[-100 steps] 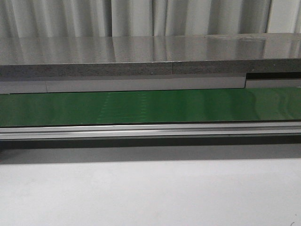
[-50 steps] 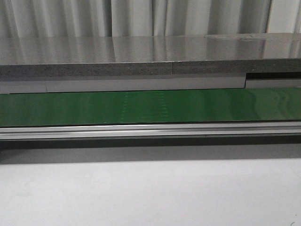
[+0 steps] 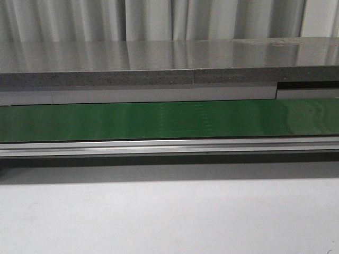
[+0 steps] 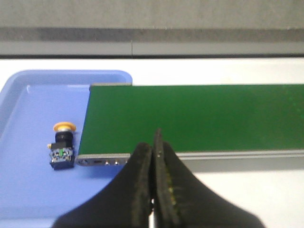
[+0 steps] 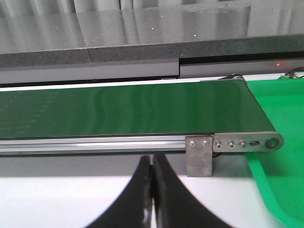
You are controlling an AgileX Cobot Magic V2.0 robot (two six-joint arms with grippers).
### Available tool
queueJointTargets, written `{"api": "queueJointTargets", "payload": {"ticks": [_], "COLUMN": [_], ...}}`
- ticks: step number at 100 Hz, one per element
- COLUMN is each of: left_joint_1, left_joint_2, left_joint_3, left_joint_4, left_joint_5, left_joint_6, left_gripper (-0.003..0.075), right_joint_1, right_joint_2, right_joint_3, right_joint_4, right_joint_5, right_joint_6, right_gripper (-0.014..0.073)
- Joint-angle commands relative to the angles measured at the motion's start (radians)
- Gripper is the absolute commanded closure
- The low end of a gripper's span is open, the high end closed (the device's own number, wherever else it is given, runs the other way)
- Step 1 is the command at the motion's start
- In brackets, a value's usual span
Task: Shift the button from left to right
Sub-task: 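Lower the left gripper toward the yellow push button in the blue tray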
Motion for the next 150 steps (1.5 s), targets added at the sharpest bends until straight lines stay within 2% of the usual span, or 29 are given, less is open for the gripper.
{"api": "queueJointTargets", "payload": {"ticks": [1, 14, 43, 51, 58, 65, 77, 83, 108, 125, 150], "left_joint_1": [0.003, 0.003, 0.003, 0.003, 0.003, 0.003, 0.003, 0.003, 0.003, 0.009, 0.174], "left_joint_2": [0.096, 0.196, 0.306, 0.312, 0.312, 0.312, 0.312, 0.312, 0.312, 0.323, 0.462], "left_joint_3": [-0.123, -0.205, -0.219, -0.219, -0.219, -0.219, -0.219, -0.219, -0.221, -0.228, -0.301], "left_joint_4": [-0.008, -0.010, -0.010, -0.010, -0.010, -0.010, -0.003, -0.003, -0.053, -0.006, -0.006], "left_joint_5": [0.080, 0.207, 0.221, 0.221, 0.221, 0.221, 0.223, 0.223, 0.162, 0.117, 0.098], "left_joint_6": [-0.011, -0.011, -0.011, -0.011, -0.011, -0.011, -0.007, -0.007, -0.007, -0.009, 0.017], "left_gripper": [0.0741, 0.0741, 0.0737, 0.0688, 0.0595, 0.0451, 0.0101, -0.0002, 0.0101, 0.0106, 0.0106], "right_joint_1": [-0.007, -0.007, -0.007, -0.007, -0.007, -0.007, -0.007, -0.007, -0.007, -0.007, -0.007], "right_joint_2": [-0.020, -0.020, -0.020, -0.020, -0.020, -0.020, -0.020, -0.020, -0.020, -0.020, -0.020], "right_joint_3": [-0.017, -0.017, -0.017, -0.017, -0.017, -0.017, -0.017, -0.017, -0.017, -0.017, -0.017], "right_joint_4": [-0.009, -0.009, -0.009, -0.009, -0.009, -0.009, -0.009, -0.009, -0.009, -0.009, -0.009], "right_joint_5": [-0.084, -0.084, -0.084, -0.084, -0.084, -0.084, -0.084, -0.084, -0.084, -0.084, -0.084], "right_joint_6": [-0.002, -0.002, -0.002, -0.002, -0.002, -0.002, -0.002, -0.002, -0.002, -0.002, -0.002], "right_gripper": [0.0660, 0.0660, 0.0660, 0.0660, 0.0660, 0.0660, 0.0660, 0.0660, 0.0660, 0.0660, 0.0660]}}
